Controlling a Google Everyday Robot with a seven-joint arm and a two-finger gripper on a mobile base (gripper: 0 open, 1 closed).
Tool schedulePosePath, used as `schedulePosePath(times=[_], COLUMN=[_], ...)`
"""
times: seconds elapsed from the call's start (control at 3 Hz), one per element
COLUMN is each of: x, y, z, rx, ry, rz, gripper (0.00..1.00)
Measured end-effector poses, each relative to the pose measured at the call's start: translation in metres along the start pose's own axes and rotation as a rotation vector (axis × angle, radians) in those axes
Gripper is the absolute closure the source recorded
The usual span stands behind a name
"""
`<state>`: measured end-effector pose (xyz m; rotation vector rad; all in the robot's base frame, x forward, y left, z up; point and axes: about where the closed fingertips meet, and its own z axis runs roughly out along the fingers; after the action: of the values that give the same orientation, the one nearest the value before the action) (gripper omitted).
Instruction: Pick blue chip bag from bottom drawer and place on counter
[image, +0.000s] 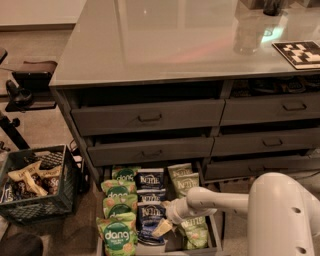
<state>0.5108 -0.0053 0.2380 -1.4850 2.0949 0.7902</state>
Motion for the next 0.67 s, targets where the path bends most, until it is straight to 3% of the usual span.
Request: schedulePosePath(times=[0.67], x=[0.008], y=[-0.01], z=[0.034], rx=[-0.022], ry=[0.004], rz=[-0.008], gripper=[0.23])
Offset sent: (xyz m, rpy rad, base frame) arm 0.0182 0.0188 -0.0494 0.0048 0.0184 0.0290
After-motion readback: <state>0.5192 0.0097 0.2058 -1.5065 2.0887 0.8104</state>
